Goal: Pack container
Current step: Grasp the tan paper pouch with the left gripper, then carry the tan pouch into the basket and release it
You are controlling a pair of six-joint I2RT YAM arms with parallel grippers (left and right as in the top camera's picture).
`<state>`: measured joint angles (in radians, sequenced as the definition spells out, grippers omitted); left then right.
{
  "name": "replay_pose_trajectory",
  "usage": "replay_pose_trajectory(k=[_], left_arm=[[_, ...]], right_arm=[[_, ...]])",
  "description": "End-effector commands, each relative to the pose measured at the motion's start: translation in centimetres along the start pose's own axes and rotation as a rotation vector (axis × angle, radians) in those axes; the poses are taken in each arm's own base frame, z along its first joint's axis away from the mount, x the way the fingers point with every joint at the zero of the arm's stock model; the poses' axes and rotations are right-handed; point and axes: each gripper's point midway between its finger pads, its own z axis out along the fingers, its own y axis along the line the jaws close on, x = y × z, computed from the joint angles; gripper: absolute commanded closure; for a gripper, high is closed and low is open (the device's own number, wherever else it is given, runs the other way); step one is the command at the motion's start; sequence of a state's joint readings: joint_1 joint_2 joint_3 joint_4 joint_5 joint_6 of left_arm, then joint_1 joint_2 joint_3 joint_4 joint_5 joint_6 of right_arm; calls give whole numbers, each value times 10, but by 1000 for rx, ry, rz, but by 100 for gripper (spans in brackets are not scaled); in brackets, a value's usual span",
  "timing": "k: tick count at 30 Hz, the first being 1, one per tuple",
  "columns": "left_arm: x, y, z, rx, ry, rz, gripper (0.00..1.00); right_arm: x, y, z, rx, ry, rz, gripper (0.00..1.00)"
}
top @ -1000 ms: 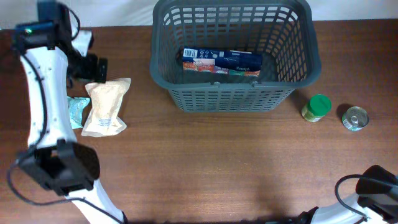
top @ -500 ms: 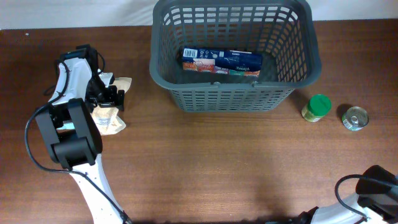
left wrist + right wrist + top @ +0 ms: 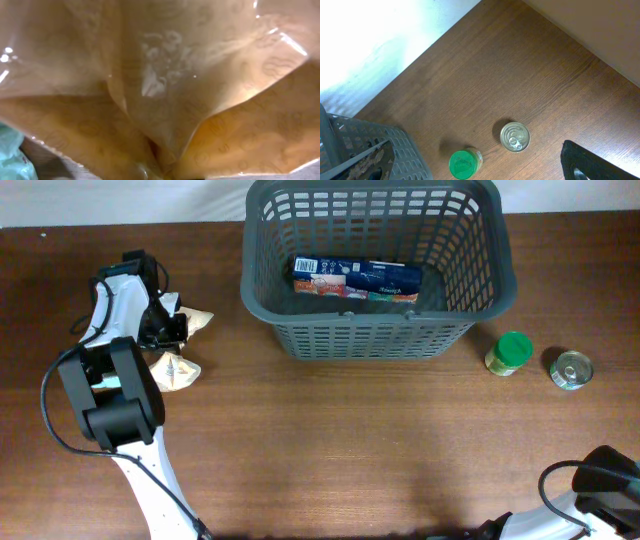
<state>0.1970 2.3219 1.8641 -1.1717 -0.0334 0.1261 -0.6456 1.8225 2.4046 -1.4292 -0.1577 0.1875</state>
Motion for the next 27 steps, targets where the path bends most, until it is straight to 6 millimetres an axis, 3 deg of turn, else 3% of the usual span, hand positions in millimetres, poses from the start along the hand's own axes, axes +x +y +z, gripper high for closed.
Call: replay_pose_trajectory(k=[1,3,5,10,11,13,14,16,20,21,23,25,27], left_arm=[[-12,4,-23,-4,-23,-9,98],[-41,9,-98,-25,-197,-14,98],[-56,10,-159,-44,-346,1,98],[-63,-11,-292,-118,-684,168,98],[-60,-30,-335,-150,-802,265,98],[-52,-70,-386,-185,-956,446,98],[-49,-85,-399,-198,-998,522,98],[-36,-159,-438,-271,-1146,833,98],[-18,-263,-448,-349,-1249,1232,98],[-15,-299,-438,-342,-1263,1336,98],[-13,-334,-421,-298,-1264,1442,98],[-17,-378,-382,-199,-1231,1537,98],[-25,-408,-334,-135,-1150,1597,98]], right_arm=[[-1,-2,2,7,1,7,1],[-1,-2,2,7,1,7,1],[-1,-2,2,7,1,7,1],[-1,-2,2,7,1,7,1],[-1,-2,2,7,1,7,1],[-1,-2,2,7,1,7,1],[-1,-2,2,7,1,7,1],[-1,-2,2,7,1,7,1],[-1,-2,2,7,1,7,1],[-1,-2,2,7,1,7,1],[-1,-2,2,8,1,7,1],[-1,-2,2,7,1,7,1],[-1,-2,2,7,1,7,1]])
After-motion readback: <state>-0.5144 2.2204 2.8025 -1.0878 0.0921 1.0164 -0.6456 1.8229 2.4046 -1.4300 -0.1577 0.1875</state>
